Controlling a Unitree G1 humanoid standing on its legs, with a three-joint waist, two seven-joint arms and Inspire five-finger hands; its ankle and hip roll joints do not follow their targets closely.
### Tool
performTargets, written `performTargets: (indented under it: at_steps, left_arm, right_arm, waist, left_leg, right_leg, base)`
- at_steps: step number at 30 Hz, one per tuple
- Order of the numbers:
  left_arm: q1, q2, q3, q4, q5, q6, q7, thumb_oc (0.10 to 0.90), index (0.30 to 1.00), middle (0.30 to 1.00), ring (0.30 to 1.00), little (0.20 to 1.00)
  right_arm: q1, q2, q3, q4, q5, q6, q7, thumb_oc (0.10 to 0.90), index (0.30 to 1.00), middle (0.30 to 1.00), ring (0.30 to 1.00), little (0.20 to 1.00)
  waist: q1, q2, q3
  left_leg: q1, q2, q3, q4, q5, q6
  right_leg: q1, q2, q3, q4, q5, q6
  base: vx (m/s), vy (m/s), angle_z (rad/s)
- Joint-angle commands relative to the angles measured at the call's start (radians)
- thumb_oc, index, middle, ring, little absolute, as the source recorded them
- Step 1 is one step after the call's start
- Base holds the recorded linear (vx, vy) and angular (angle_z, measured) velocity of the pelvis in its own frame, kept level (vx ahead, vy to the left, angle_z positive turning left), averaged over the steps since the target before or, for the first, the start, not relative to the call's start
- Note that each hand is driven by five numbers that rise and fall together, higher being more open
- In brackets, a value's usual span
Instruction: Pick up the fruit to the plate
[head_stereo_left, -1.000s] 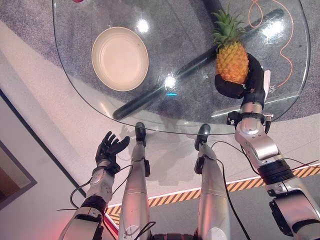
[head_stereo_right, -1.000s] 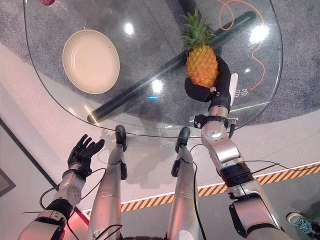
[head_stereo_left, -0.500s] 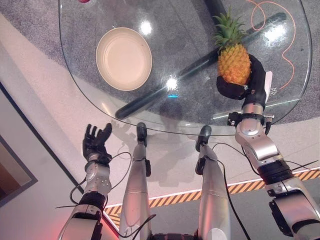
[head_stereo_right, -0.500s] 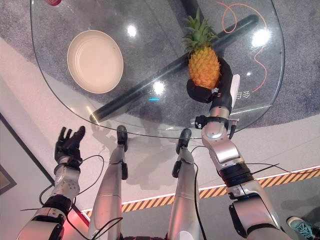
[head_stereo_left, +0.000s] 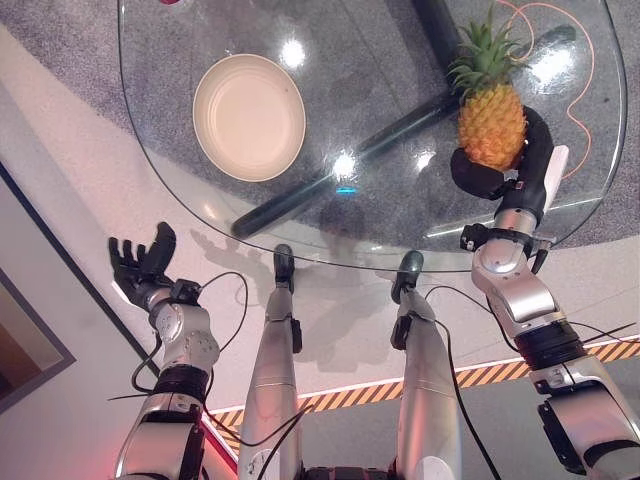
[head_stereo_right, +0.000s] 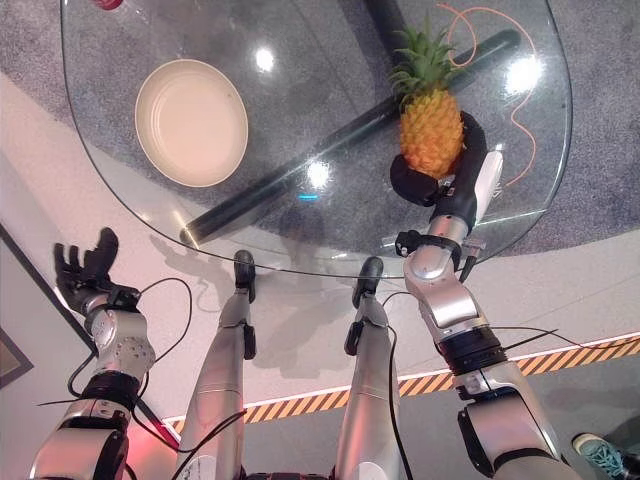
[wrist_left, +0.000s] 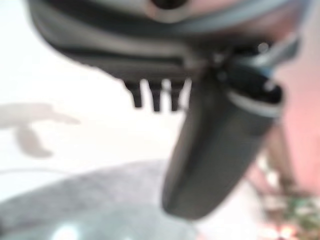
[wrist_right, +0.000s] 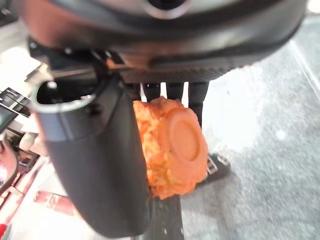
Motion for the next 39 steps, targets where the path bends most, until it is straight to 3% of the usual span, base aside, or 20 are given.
performTargets:
  at_steps: [1, 5, 10, 16, 22, 29, 39]
  left_arm:
    - [-0.018, 0.092, 0.063, -0.094, 0.213, -0.126, 0.139, 0.8, 0.9, 0.9, 0.9, 0.9]
    - [-0.034, 0.08, 0.063, -0.189, 0.309, -0.148, 0.159, 0.8, 0.9, 0.9, 0.9, 0.9]
    - [-0.069, 0.094, 0.048, -0.318, 0.354, -0.124, 0.095, 0.8, 0.9, 0.9, 0.9, 0.9]
    - [-0.097, 0.105, 0.029, -0.438, 0.319, -0.063, -0.074, 0.8, 0.9, 0.9, 0.9, 0.9]
    - [-0.108, 0.106, 0.0, -0.513, 0.307, -0.044, -0.224, 0.8, 0.9, 0.9, 0.9, 0.9]
    - [-0.14, 0.115, -0.031, -0.56, 0.269, -0.013, -0.33, 0.8, 0.9, 0.9, 0.9, 0.9]
    - [-0.218, 0.099, -0.104, -0.57, 0.181, 0.115, -0.474, 0.8, 0.9, 0.9, 0.9, 0.9]
  right_arm:
    - [-0.003, -0.029, -0.099, -0.121, -0.152, -0.142, -0.127, 0.1, 0.3, 0.3, 0.3, 0.2]
    - [0.006, -0.018, -0.111, -0.154, -0.217, -0.166, -0.141, 0.1, 0.3, 0.3, 0.3, 0.2]
    - [-0.002, -0.018, -0.114, -0.175, -0.267, -0.176, -0.11, 0.1, 0.3, 0.3, 0.3, 0.2]
    - [-0.009, -0.017, -0.126, -0.209, -0.306, -0.194, -0.086, 0.1, 0.3, 0.3, 0.3, 0.2]
    - [-0.022, -0.012, -0.124, -0.254, -0.358, -0.193, -0.057, 0.1, 0.3, 0.3, 0.3, 0.2]
    - [-0.045, -0.021, -0.109, -0.286, -0.399, -0.196, -0.029, 0.1, 0.3, 0.3, 0.3, 0.2]
    - [-0.107, -0.03, -0.069, -0.292, -0.424, -0.181, 0.039, 0.1, 0.3, 0.3, 0.3, 0.2]
  waist:
    - [-0.011, 0.005, -0.022]
    - [-0.01, 0.007, -0.022]
    - [-0.009, 0.003, -0.022]
    - [-0.009, -0.006, -0.022]
    - [-0.012, -0.005, -0.022]
    - [-0.018, -0.003, -0.022]
    - [-0.032, -0.001, -0.022]
  left_leg:
    - [-0.023, -0.042, 0.001, 0.06, -0.071, 0.026]
    - [-0.029, -0.043, -0.001, 0.063, -0.074, 0.025]
    - [-0.031, -0.039, 0.004, 0.064, -0.077, 0.024]
    - [-0.026, -0.037, 0.007, 0.056, -0.078, 0.024]
    - [-0.02, -0.037, 0.012, 0.048, -0.076, 0.025]
    - [-0.01, -0.034, 0.02, 0.041, -0.074, 0.025]
    - [-0.005, -0.033, 0.031, 0.032, -0.067, 0.025]
  right_leg:
    - [0.031, 0.034, -0.054, -0.08, 0.011, -0.005]
    - [0.028, 0.032, -0.051, -0.08, 0.011, -0.003]
    - [0.029, 0.03, -0.051, -0.081, 0.012, 0.001]
    - [0.037, 0.029, -0.053, -0.093, 0.018, 0.006]
    - [0.041, 0.03, -0.05, -0.101, 0.026, 0.011]
    - [0.049, 0.028, -0.048, -0.107, 0.03, 0.016]
    - [0.051, 0.029, -0.042, -0.116, 0.04, 0.022]
  base:
    - [0.0, 0.0, 0.0]
    - [0.0, 0.0, 0.0]
    - [0.0, 0.0, 0.0]
    - [0.0, 0.0, 0.0]
    - [0.0, 0.0, 0.0]
    - [0.0, 0.0, 0.0]
    - [0.0, 0.0, 0.0]
